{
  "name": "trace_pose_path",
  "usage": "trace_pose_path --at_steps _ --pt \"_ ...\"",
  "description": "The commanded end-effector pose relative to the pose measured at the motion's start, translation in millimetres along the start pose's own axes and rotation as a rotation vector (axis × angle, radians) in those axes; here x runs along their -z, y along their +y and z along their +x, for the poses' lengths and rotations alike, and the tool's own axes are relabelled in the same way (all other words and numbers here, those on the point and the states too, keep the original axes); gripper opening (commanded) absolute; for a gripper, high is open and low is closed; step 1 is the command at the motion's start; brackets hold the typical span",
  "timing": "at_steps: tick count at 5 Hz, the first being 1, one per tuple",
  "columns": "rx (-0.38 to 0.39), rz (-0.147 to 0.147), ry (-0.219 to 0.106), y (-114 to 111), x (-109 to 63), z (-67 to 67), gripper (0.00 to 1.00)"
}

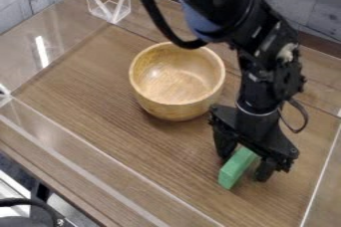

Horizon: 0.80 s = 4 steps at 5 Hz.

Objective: Put green stick into wooden bowl

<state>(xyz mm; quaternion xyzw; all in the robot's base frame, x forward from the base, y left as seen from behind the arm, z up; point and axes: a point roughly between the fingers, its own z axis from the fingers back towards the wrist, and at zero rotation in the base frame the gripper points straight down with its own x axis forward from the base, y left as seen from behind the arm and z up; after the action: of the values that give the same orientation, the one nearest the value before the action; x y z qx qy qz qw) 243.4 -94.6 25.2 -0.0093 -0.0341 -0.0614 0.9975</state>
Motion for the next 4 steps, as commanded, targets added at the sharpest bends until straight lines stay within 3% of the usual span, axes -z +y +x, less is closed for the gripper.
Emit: trace_pose_path --at_steps 1,2,3,4 --pt "0.001 -0.004 -0.046 -1.1 -2.1 10.7 1.00" --pt "-0.005 -0.003 -0.059 -0.5 -1.2 15.3 1.00" --pt "-0.010 -0.005 -0.069 0.6 -1.1 18.5 0.00" --pt "-0.018 -0.015 -0.076 2.0 -0.8 20.7 0.00"
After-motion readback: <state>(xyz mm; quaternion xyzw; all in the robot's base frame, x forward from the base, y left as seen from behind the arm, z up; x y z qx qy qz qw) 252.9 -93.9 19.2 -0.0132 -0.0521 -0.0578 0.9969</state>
